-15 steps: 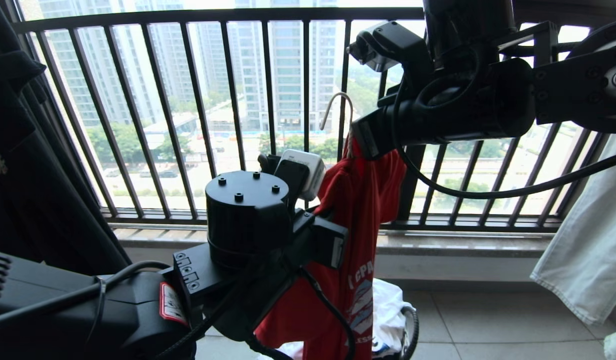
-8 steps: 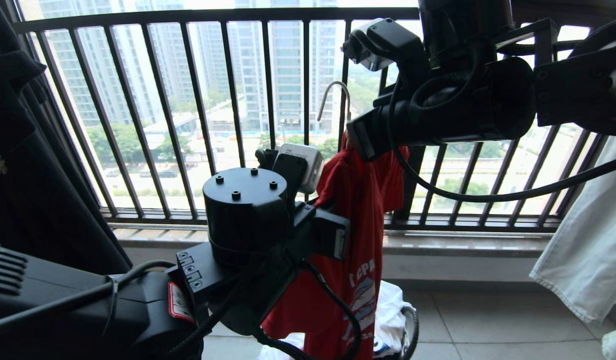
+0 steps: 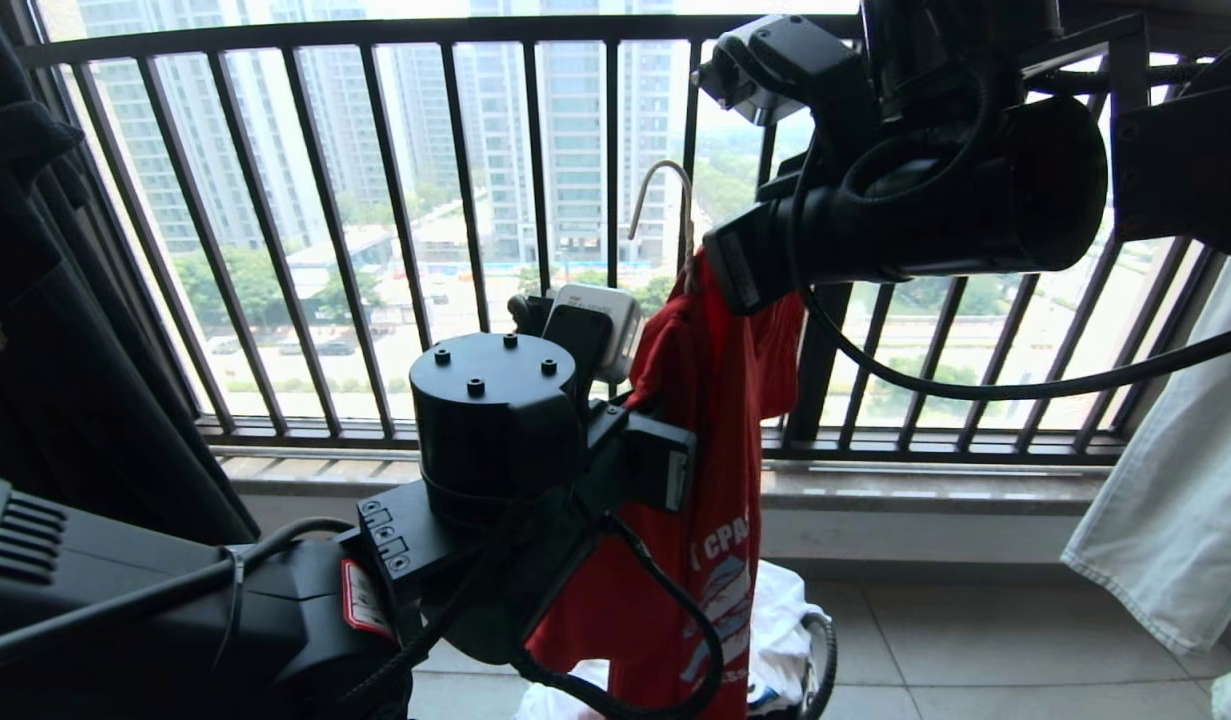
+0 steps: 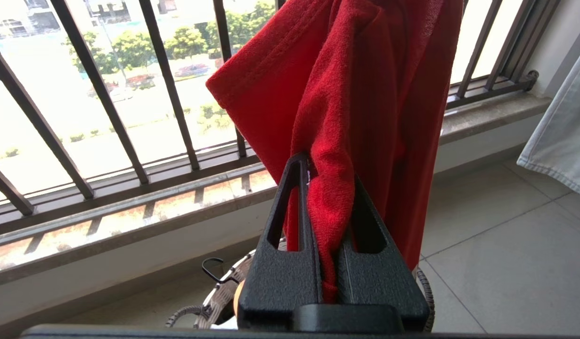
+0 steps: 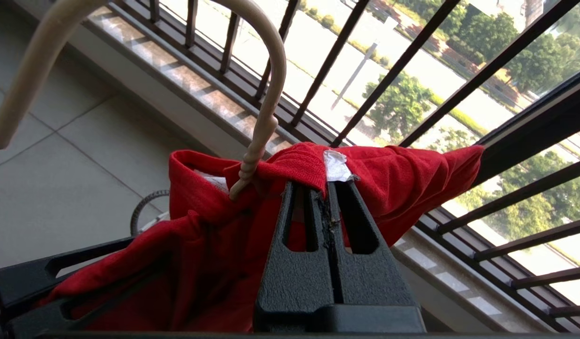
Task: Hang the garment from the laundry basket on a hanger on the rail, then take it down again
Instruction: Hang the clothes on the clothes rack
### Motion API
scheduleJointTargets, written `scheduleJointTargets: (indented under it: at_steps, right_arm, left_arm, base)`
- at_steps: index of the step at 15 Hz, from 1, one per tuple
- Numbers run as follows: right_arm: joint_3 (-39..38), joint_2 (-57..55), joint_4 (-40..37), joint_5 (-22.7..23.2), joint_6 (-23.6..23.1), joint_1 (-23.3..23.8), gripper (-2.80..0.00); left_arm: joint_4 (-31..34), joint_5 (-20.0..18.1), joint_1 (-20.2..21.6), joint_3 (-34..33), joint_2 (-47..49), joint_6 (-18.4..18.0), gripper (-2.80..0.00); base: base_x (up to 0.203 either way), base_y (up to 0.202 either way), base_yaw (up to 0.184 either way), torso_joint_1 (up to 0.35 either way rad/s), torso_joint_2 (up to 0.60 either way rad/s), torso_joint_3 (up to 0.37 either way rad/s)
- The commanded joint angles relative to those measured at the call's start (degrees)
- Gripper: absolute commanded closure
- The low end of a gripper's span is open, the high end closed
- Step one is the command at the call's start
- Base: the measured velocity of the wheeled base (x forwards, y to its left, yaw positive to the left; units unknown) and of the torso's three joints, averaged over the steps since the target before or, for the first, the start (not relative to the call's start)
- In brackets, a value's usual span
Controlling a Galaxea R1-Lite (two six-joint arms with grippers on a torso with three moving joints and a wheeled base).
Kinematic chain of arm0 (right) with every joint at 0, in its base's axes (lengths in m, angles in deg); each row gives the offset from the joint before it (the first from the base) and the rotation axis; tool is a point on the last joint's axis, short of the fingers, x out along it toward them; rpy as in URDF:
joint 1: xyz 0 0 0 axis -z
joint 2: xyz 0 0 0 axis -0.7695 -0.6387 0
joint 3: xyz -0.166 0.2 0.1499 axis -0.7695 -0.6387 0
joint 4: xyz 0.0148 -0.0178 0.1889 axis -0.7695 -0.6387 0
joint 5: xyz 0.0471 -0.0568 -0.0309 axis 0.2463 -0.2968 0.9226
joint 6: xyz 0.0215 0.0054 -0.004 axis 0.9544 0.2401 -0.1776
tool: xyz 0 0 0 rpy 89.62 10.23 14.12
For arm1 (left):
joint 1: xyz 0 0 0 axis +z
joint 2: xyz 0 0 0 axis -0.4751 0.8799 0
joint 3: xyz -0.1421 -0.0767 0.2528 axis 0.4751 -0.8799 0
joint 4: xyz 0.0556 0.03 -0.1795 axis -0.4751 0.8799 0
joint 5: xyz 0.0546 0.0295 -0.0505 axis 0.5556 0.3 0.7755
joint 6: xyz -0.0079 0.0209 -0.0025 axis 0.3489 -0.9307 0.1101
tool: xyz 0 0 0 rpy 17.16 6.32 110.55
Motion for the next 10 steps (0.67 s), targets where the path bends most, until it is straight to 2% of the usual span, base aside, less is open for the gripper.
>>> scheduleJointTargets:
  at_steps: [1,2,10]
  right_arm:
    - [-0.6,0.4,-0.1,-0.1,-0.1,-0.1,0.0]
    - [-1.2,0.6,-0.1,-0.1,-0.1,-0.4,0.0]
    - [-2.8,1.5,-0.1,-0.5,-0.1,-1.6,0.0]
  left_arm:
    - [-2.8,0.2,0.0,0.0,0.2,0.0,0.0]
    - [-4.3,0.2,0.0,0.0,0.4,-0.1,0.0]
    - [-4.6,0.3,1.3,0.7,0.8,-0.1,0.0]
  base:
    - [0.0,0.0,0.0,0.0,0.0,0.0]
    - [0.0,0.0,0.0,0.0,0.0,0.0]
    - [0.0,0.0,0.0,0.0,0.0,0.0]
